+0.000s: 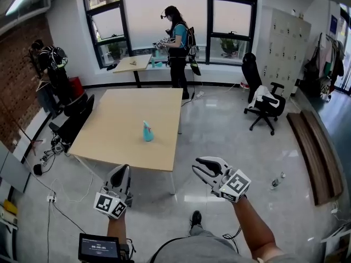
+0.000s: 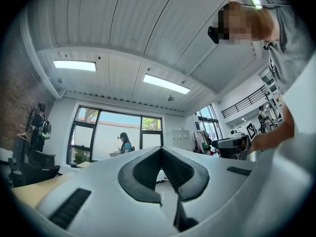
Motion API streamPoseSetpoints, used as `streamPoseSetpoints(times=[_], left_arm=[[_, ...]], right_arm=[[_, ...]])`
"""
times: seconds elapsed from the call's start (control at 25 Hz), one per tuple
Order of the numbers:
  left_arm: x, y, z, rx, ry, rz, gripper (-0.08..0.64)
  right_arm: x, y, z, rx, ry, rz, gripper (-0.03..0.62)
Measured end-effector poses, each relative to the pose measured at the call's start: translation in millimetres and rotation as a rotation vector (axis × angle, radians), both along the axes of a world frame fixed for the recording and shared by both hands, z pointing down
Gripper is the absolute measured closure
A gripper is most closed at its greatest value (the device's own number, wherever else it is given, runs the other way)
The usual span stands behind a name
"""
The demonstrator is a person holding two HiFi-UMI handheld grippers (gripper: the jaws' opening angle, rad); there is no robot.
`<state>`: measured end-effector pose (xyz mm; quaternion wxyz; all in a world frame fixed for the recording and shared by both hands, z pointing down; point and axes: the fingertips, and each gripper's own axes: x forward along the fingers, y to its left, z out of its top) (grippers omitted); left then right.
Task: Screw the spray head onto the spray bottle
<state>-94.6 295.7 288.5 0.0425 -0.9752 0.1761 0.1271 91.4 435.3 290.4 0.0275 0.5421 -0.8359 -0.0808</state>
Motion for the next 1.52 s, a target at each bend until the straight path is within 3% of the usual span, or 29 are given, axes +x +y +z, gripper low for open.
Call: streamPoseSetpoints(times=[0.4, 0.6, 0.92, 1.16, 1.4, 1.52], left_arm=[[74, -95, 28, -0.05, -0.015, -0.073, 0.557], [113, -126, 41, -0.056, -0.05, -0.098, 0.555], [141, -189, 76, -0.134, -0.121, -0.069, 0.554], [167, -258, 117, -0.2, -0.149, -0.019, 0.551], [187, -336, 171, -0.265, -0.214, 0.07, 0.416], [197, -360, 221, -0.274, -0.307, 0.126, 0.321]], right_arm=[[65, -123, 33, -0.073, -0.039, -0.127, 0.499], [101, -174, 36, -0.064, -0.03, -0.211, 0.499], [116, -238, 59, -0.115, -0.07, -0.252, 0.499], [125, -293, 67, -0.126, -0.043, -0.243, 0.499], [123, -353, 71, -0.147, -0.036, -0.186, 0.499], [118, -375, 78, -0.195, -0.024, -0.146, 0.499]])
